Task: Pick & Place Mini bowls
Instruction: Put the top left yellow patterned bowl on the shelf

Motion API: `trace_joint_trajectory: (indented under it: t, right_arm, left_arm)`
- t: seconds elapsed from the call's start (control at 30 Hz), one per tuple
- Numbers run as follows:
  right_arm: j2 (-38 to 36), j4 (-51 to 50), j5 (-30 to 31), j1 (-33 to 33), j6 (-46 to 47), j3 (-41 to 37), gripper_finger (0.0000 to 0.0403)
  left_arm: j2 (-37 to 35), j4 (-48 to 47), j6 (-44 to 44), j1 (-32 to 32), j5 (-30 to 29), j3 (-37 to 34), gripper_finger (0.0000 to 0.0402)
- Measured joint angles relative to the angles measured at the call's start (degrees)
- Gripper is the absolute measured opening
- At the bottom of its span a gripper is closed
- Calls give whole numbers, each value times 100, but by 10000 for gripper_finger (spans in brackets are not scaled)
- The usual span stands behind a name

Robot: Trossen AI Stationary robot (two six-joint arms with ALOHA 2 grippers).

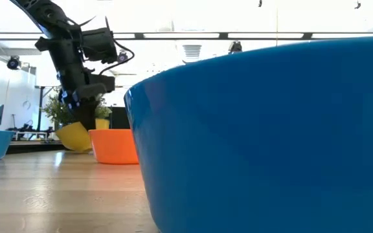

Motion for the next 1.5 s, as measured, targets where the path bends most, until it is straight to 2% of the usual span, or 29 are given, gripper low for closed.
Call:
trace_joint_trajectory:
  t: [0.77,0.93,1.17,1.5]
  right_arm:
    - [1,0,0,-1,2,0,162]
    - [2,2,0,-1,-281,1,162]
    - [2,1,0,-1,-284,1,162]
    - [2,0,0,-2,-194,1,162]
  left_arm:
    - [-2,-18,12,0,217,203,4]
    - [-2,-130,36,0,317,271,4]
    - [-4,-509,152,-9,367,756,4]
    - [123,-1470,482,-69,301,1992,4]
